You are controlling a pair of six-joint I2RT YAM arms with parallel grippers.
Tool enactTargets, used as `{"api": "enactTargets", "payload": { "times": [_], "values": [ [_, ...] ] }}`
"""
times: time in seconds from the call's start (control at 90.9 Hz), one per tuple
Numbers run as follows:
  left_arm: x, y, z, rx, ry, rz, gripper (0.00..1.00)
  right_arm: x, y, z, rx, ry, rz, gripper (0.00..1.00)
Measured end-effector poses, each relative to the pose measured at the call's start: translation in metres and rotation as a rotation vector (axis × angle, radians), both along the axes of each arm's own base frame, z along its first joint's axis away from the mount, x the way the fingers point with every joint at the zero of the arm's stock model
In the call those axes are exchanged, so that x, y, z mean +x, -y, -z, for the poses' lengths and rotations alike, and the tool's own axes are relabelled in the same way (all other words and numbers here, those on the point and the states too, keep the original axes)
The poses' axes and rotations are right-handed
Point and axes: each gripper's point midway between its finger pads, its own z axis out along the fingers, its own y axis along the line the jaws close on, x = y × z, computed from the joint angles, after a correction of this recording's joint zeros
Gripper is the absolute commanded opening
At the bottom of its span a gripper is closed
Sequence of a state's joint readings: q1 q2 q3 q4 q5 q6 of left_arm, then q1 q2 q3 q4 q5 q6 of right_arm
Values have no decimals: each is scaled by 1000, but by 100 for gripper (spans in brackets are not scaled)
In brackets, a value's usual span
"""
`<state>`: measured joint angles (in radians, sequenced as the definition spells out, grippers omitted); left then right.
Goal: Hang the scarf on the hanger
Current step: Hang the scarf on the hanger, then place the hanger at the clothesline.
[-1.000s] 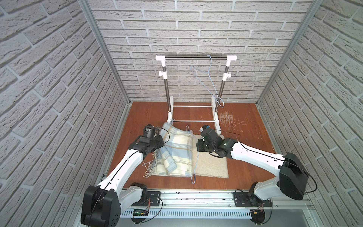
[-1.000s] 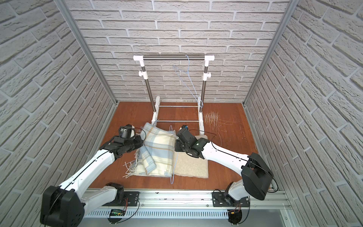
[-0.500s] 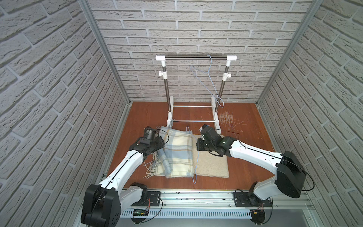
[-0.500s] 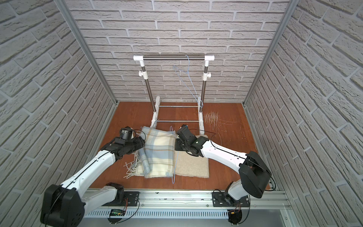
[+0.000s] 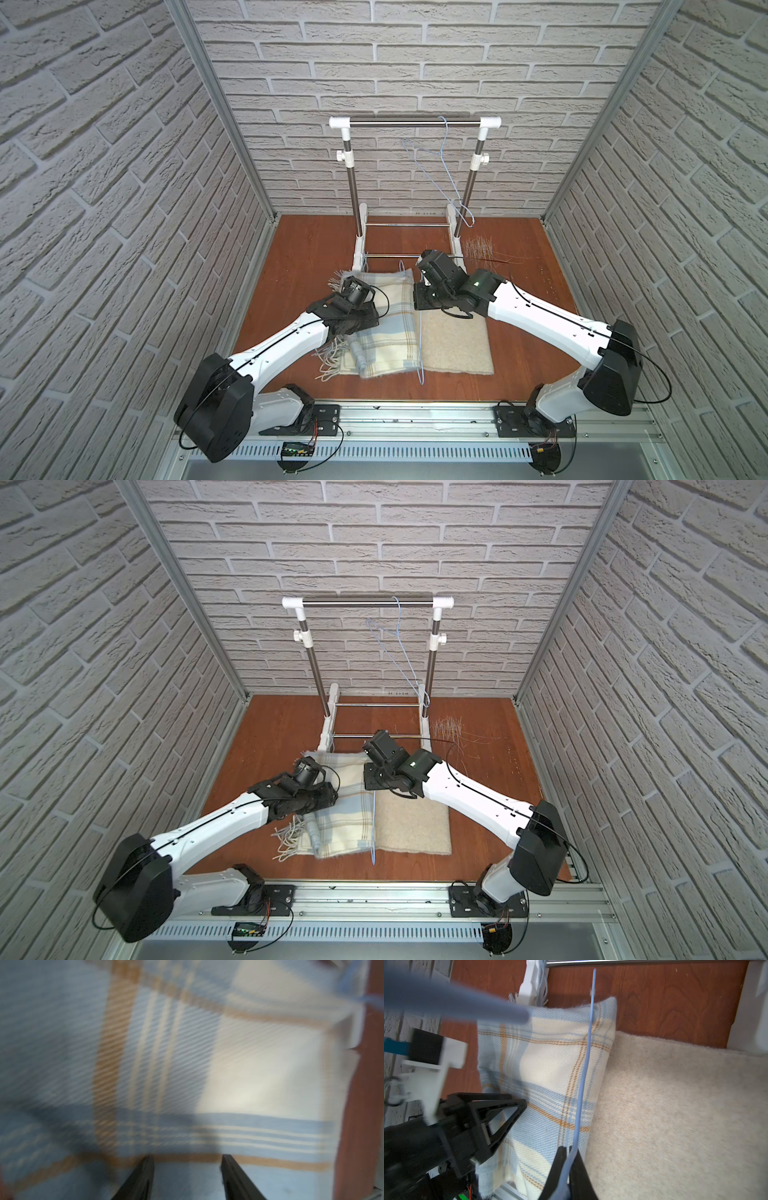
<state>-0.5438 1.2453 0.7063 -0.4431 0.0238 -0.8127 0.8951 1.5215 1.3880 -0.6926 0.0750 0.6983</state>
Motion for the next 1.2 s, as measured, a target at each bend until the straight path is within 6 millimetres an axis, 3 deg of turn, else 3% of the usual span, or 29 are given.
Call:
{"api": "enactTargets", "payload": {
  "times": [0.077, 0.253, 0.385, 0.462, 0.627, 0.737, 0.858, 1.078, 1.144, 1.199],
  "values": [
    [-7, -6, 8, 23, -40, -10, 55, 1, -5, -38, 36, 32, -24, 3],
    [2, -5, -16, 8, 16, -13, 55, -10, -16, -127, 148, 100, -111, 3],
    [8, -6, -34, -2, 73, -21, 55, -20, -12, -160, 167, 118, -146, 3],
    [15, -7, -59, -17, 146, -31, 55, -22, -10, -168, 150, 113, -154, 3],
    [36, -2, -140, -98, 375, -38, 54, -20, -13, -185, 131, 106, -164, 3],
    [45, 3, -177, -145, 483, -24, 54, -18, -17, -200, 145, 116, -171, 3],
    [47, 13, -201, -176, 577, 21, 54, -12, -18, -201, 144, 113, -163, 3],
    [37, 46, -242, -248, 734, 169, 57, 8, -22, -185, 130, 70, -129, 3],
    [39, 60, -242, -268, 747, 213, 56, 14, -23, -184, 137, 72, -119, 3],
    [41, 75, -230, -278, 735, 254, 56, 19, -24, -187, 150, 77, -109, 3]
  ]
}}
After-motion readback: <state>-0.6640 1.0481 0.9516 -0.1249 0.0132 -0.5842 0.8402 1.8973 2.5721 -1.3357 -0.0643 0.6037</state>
